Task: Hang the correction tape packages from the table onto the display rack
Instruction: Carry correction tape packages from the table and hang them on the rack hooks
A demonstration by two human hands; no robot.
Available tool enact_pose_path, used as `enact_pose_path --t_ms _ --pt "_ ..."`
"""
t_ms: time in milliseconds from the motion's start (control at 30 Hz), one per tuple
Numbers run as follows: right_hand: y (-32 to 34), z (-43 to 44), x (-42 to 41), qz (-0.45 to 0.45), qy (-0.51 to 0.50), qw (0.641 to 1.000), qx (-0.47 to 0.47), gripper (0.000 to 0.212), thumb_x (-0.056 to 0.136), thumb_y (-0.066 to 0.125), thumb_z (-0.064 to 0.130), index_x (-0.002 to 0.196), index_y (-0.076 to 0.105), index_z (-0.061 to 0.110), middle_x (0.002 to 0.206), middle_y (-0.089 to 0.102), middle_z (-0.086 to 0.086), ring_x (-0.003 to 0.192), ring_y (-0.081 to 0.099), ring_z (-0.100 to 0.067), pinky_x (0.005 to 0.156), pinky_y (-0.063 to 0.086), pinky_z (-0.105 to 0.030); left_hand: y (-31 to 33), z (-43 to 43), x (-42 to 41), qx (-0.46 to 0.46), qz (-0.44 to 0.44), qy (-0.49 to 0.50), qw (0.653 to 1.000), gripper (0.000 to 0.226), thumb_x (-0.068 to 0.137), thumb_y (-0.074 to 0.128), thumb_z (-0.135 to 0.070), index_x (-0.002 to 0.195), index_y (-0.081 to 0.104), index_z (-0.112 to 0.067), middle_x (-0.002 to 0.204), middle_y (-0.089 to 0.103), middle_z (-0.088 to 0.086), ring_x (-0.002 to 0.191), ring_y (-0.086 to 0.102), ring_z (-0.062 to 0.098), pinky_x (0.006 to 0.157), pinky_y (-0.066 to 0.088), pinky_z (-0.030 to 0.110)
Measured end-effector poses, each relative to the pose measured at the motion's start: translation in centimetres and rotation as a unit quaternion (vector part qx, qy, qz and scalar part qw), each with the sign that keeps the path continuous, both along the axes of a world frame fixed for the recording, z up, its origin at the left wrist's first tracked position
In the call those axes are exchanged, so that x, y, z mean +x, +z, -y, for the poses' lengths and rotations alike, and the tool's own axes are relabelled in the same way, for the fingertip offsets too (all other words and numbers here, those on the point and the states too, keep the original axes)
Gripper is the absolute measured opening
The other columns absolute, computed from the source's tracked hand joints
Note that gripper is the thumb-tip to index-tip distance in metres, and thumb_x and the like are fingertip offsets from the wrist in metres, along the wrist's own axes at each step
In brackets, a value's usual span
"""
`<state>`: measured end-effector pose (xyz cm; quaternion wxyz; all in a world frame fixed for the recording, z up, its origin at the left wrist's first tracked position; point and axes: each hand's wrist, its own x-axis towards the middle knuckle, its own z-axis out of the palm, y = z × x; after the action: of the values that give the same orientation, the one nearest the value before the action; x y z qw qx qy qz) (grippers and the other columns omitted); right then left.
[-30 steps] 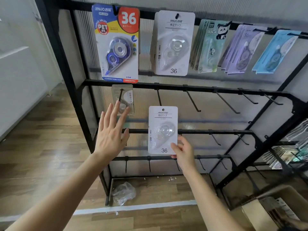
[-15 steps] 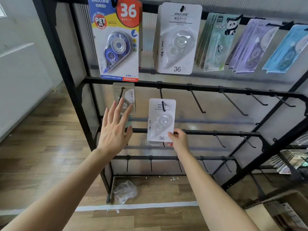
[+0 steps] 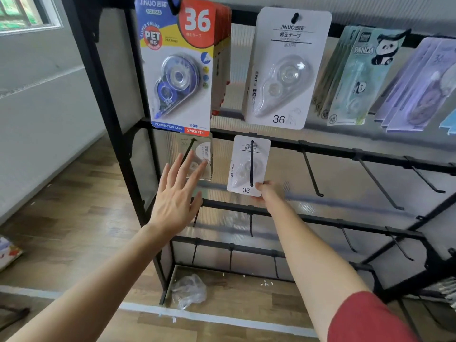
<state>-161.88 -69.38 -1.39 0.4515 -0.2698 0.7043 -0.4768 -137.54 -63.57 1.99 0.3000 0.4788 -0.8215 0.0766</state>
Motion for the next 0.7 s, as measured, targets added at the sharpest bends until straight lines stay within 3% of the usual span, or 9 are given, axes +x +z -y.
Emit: enact_pose_path --t_ms 167,300,367,467,600,700 --pt "0.6 1.2 -0.1 -0.036 -0.018 0.998 0.045 0.026 0.092 0.058 0.006 0.116 0.055 -0.002 0.116 0.062 -0.017 0.093 0.063 -0.029 0.075 0.056 -0.033 0.1 -0.7 -0.2 -0.002 -0.017 0.002 1.0 0.059 0.092 0.032 -0.034 0.148 0.026 -0.019 0.155 0.008 0.007 0.144 -0.003 0.019 0.115 0.01 0.05" --pt "0.5 -0.1 0.7 -0.096 -0.006 0.993 0.067 0.04 0.093 0.058 0.016 0.129 0.048 0.001 0.118 0.057 -0.013 0.085 0.051 -0.02 0.069 0.04 -0.027 0.4 -1.6 0.2 0.012 -0.019 0.002 1.0 0.06 0.091 0.031 -0.035 0.149 0.026 -0.019 0.155 0.006 0.007 0.144 -0.003 0.021 0.116 0.008 0.048" --pt "0.4 -1.2 1.1 -0.111 -0.013 0.992 0.059 0.05 0.094 0.057 0.016 0.138 0.039 0.003 0.118 0.055 -0.013 0.084 0.052 -0.017 0.064 0.039 -0.023 0.4 -2.3 0.6 0.022 -0.015 0.003 1.0 0.06 0.091 0.03 -0.036 0.149 0.023 -0.02 0.155 0.003 0.006 0.144 -0.002 0.022 0.117 0.005 0.046" --pt "0.1 -4.0 2.0 -0.175 0.019 0.983 0.046 0.058 0.094 0.055 0.018 0.144 0.028 0.008 0.134 0.048 -0.012 0.094 0.052 -0.018 0.064 0.04 -0.024 0.3 -3.4 1.3 0.042 -0.013 0.005 0.999 0.062 0.09 0.028 -0.036 0.149 0.019 -0.021 0.155 -0.001 0.004 0.144 -0.005 0.021 0.117 -0.001 0.041" --pt "0.2 -8.5 3.4 -0.32 0.12 0.939 0.037 0.059 0.092 0.057 0.027 0.143 0.031 0.012 0.141 0.043 -0.011 0.119 0.05 -0.027 0.088 0.045 -0.036 -0.7 -5.1 1.9 0.061 -0.003 0.008 0.998 0.064 0.09 0.039 -0.029 0.15 0.02 -0.018 0.155 -0.004 0.004 0.143 -0.007 0.02 0.117 -0.006 0.037" --pt "0.9 -12.3 4.6 -0.448 0.163 0.879 0.029 0.057 0.091 0.057 0.035 0.14 0.036 0.013 0.134 0.05 -0.009 0.115 0.054 -0.026 0.086 0.046 -0.034 -1.7 -6.7 2.3 0.079 0.011 0.007 0.997 0.063 0.09 0.033 -0.035 0.15 0.022 -0.016 0.155 -0.002 0.006 0.143 -0.005 0.021 0.117 -0.003 0.039"
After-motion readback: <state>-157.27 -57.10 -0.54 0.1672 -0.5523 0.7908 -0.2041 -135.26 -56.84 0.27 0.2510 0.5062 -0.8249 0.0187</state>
